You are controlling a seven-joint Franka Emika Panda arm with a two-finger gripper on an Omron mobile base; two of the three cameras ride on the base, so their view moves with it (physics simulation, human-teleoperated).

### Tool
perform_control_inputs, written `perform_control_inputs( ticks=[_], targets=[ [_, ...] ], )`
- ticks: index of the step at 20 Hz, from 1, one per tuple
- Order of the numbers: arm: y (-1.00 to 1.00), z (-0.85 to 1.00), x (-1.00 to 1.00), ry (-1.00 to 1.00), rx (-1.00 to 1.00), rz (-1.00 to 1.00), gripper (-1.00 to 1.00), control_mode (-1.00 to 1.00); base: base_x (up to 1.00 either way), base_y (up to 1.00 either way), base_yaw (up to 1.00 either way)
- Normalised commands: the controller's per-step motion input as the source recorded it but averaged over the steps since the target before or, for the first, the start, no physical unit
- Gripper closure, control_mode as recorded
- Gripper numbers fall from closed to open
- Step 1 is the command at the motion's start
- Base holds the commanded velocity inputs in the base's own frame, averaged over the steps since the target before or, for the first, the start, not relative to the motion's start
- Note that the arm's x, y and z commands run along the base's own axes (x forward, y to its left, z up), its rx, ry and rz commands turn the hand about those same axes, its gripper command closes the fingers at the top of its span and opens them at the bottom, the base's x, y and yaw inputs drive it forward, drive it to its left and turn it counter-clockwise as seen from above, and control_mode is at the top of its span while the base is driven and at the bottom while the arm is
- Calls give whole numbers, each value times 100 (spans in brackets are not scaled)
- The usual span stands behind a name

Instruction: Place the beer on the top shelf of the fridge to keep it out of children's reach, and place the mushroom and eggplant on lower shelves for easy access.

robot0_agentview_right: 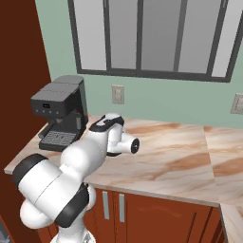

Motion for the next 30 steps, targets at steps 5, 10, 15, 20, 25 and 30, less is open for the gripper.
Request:
perform_control_inputs(
  ticks=[5, 10, 15, 20, 25, 30],
  targets=[
    [10, -12, 35, 6, 0, 0, -100, -100, 0, 0, 0],
    [7, -15, 32, 7, 0, 0, -100, -100, 0, 0, 0],
    [7, -17, 13, 8, 0, 0, -100, -100, 0, 0, 0],
    [9, -9, 0, 8, 0, 0, -100, -100, 0, 0, 0],
    [15, -4, 0, 5, 0, 1, -100, -100, 0, 0, 0],
    [17, -6, -1, 1, 0, 1, -100, -100, 0, 0, 0]
  ],
)
